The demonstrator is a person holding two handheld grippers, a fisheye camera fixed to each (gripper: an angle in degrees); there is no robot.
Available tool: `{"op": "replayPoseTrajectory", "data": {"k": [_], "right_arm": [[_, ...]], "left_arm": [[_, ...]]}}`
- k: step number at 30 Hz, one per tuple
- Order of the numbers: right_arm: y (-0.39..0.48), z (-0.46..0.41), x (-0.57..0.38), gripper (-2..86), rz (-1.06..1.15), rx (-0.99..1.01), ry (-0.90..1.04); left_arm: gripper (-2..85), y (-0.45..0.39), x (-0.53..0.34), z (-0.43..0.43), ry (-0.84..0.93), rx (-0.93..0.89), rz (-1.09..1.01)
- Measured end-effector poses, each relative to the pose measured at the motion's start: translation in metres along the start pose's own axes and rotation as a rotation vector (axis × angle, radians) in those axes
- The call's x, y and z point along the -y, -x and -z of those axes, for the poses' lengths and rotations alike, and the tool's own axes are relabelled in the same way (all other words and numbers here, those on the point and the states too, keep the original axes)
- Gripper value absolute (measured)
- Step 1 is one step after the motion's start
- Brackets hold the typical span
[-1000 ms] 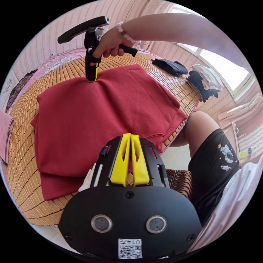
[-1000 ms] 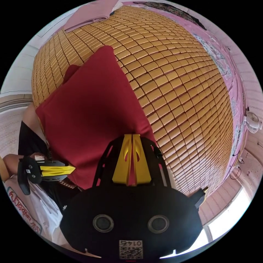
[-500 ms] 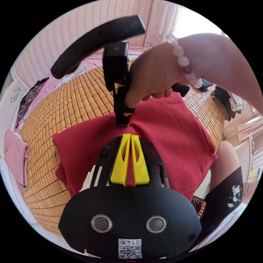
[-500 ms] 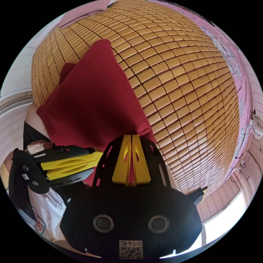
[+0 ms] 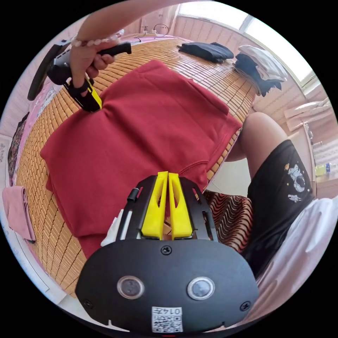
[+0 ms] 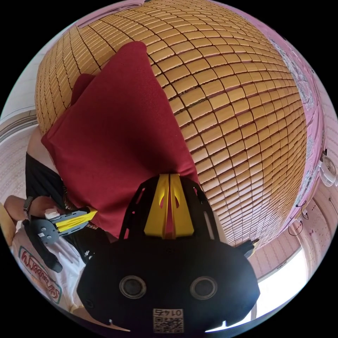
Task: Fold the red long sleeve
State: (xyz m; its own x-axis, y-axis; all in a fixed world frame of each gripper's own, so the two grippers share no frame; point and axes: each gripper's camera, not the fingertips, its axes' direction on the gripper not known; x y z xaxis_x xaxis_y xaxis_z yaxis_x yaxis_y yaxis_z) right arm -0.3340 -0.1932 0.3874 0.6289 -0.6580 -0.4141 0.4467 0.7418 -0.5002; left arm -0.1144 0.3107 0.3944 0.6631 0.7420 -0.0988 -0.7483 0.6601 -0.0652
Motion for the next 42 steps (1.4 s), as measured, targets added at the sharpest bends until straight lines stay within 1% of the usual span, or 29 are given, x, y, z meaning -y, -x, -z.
{"op": "replayPoseTrajectory", "data": {"k": [4,7,13,18,20,21,23,24,25,26,27,28,29,30,31,32,33,34,35,36,37,39,42], "right_arm": [[0.002,-0.012,-0.008,-0.9,-0.006,-0.001,-0.005],[0.003,-0.022,-0.017,-0.9,-0.016,-0.004,-0.011],[0.005,-0.051,-0.038,-0.9,-0.034,0.002,-0.005],[0.009,-0.080,-0.066,-0.8,-0.069,-0.018,-0.040],[0.010,-0.096,-0.094,-0.8,-0.116,-0.016,-0.127],[0.011,-0.100,-0.104,-0.8,-0.132,-0.019,-0.163],[0.026,-0.116,-0.155,-0.9,-0.171,-0.094,-0.369],[0.030,-0.121,-0.171,-0.9,-0.186,-0.114,-0.434],[0.035,-0.130,-0.206,-0.9,-0.219,-0.103,-0.557],[0.036,-0.141,-0.241,-0.8,-0.254,-0.034,-0.636],[0.036,-0.148,-0.259,-0.8,-0.274,0.009,-0.662],[0.037,-0.164,-0.296,-0.6,-0.318,0.084,-0.701],[0.040,-0.182,-0.334,-0.3,-0.371,0.131,-0.723],[0.043,-0.192,-0.353,-0.2,-0.399,0.147,-0.728],[0.049,-0.214,-0.391,0.8,-0.461,0.162,-0.724],[0.055,-0.236,-0.425,2.1,-0.533,0.159,-0.709],[0.059,-0.247,-0.442,3.0,-0.570,0.156,-0.699],[0.065,-0.268,-0.472,5.3,-0.637,0.156,-0.686],[0.071,-0.288,-0.498,8.2,-0.690,0.184,-0.677],[0.072,-0.298,-0.509,9.3,-0.716,0.208,-0.673],[0.074,-0.317,-0.526,11.6,-0.760,0.269,-0.654],[0.076,-0.344,-0.542,12.2,-0.777,0.350,-0.632],[0.078,-0.386,-0.557,10.9,-0.812,0.447,-0.613]], "left_arm": [[-1.0,-0.008,-0.004,-0.004,-0.025,0.066,-0.003],[-1.0,-0.002,-0.003,-0.005,-0.014,0.035,-0.004],[-1.0,0.009,-0.015,-0.007,-0.080,-0.005,-0.023],[-1.0,0.007,-0.024,-0.005,-0.119,0.040,-0.145],[-1.0,0.003,-0.026,0.003,-0.078,0.026,-0.185],[-1.0,-0.001,-0.031,0.010,-0.049,-0.013,-0.218],[-1.0,-0.008,-0.045,0.020,-0.045,-0.070,-0.244],[-1.0,-0.011,-0.058,0.027,-0.067,-0.088,-0.250],[-1.0,-0.013,-0.065,0.030,-0.082,-0.091,-0.248],[-0.9,-0.014,-0.080,0.036,-0.120,-0.089,-0.227],[-0.9,-0.011,-0.092,0.042,-0.162,-0.114,-0.166],[-0.9,-0.007,-0.097,0.044,-0.181,-0.151,-0.116],[-0.9,0.004,-0.103,0.048,-0.212,-0.254,0.013],[-0.7,0.014,-0.106,0.050,-0.224,-0.373,0.125],[-0.7,0.017,-0.106,0.051,-0.230,-0.436,0.150],[-0.4,0.019,-0.104,0.053,-0.250,-0.549,0.140],[0.1,0.018,-0.101,0.055,-0.278,-0.614,0.130],[0.6,0.017,-0.099,0.056,-0.291,-0.622,0.134],[2.5,0.015,-0.096,0.059,-0.319,-0.585,0.146],[5.7,0.009,-0.093,0.063,-0.354,-0.507,0.139],[6.6,0.006,-0.091,0.066,-0.377,-0.464,0.130],[9.6,-0.011,-0.082,0.075,-0.450,-0.308,0.073],[11.0,-0.030,-0.063,0.073,-0.408,-0.219,-0.011]]}}
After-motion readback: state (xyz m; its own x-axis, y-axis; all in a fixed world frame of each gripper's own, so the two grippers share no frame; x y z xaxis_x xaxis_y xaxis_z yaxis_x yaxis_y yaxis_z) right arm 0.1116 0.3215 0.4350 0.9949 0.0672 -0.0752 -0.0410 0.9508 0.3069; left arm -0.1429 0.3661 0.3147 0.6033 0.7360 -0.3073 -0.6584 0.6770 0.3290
